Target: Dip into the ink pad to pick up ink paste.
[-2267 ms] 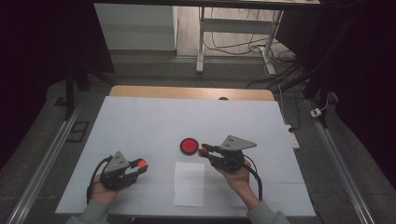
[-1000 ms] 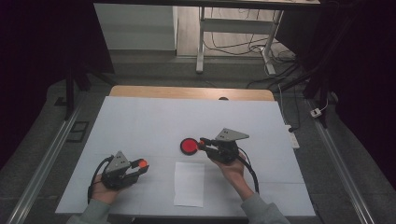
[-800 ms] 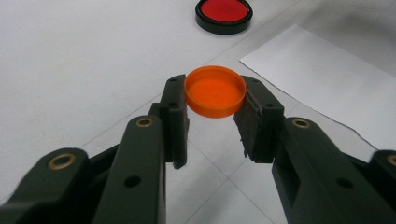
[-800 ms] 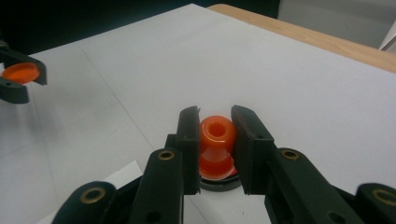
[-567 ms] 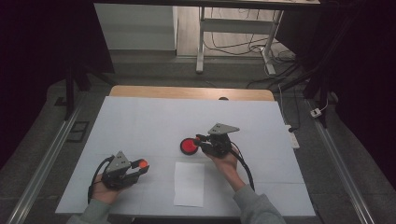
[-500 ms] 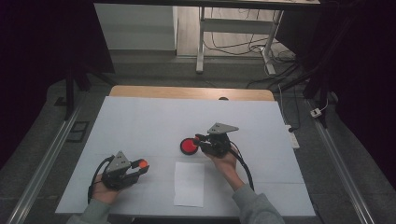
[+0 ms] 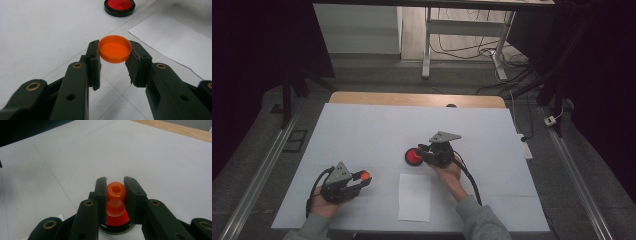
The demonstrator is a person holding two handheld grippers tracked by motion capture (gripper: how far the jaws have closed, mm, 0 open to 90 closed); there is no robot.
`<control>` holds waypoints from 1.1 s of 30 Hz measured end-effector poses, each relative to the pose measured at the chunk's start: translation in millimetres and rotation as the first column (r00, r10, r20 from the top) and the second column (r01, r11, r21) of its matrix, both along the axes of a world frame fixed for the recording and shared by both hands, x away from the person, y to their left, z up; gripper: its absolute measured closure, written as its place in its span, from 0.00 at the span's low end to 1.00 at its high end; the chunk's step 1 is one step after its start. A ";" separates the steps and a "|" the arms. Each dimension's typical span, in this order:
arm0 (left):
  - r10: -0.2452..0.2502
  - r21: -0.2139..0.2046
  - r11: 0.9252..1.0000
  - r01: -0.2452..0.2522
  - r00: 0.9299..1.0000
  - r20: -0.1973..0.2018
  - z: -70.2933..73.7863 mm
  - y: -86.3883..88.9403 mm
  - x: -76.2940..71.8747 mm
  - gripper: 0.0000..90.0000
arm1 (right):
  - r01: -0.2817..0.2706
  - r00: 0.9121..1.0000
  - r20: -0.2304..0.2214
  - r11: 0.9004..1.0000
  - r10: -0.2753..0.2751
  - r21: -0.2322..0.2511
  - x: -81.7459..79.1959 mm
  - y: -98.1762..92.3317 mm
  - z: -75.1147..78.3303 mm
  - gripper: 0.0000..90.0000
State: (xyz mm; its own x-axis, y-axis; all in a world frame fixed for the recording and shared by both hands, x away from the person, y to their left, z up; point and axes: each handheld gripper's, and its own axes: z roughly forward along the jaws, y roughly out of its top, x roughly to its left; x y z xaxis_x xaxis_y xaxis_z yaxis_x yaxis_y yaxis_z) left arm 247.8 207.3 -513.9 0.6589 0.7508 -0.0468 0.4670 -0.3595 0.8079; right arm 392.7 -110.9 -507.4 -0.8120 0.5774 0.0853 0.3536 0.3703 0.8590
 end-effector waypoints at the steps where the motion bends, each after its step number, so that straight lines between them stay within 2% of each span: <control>1: 0.001 -0.001 1.000 -0.001 1.000 -0.001 0.0 -0.1 -0.1 0.72 | -0.001 1.000 -0.001 1.000 0.001 -0.005 0.3 0.7 0.0 0.80; 7: -0.001 0.002 1.000 0.001 1.000 -0.003 -0.7 -0.7 0.2 0.72 | -0.002 1.000 -0.006 1.000 0.002 -0.024 2.1 3.8 -2.1 0.80; 17: -0.002 0.001 1.000 0.002 1.000 -0.005 -1.0 -0.5 0.5 0.72 | 0.003 1.000 -0.012 1.000 -0.003 -0.023 4.9 8.0 -7.5 0.80; 22: -0.002 0.001 1.000 0.002 1.000 -0.005 -1.0 -0.4 0.5 0.72 | 0.004 1.000 -0.011 0.999 -0.004 -0.042 6.1 9.2 -9.7 0.80; 33: -0.003 0.001 1.000 0.003 1.000 -0.006 -1.2 -0.4 0.8 0.72 | 0.000 1.000 -0.013 0.999 0.000 -0.050 6.7 12.3 -11.3 0.80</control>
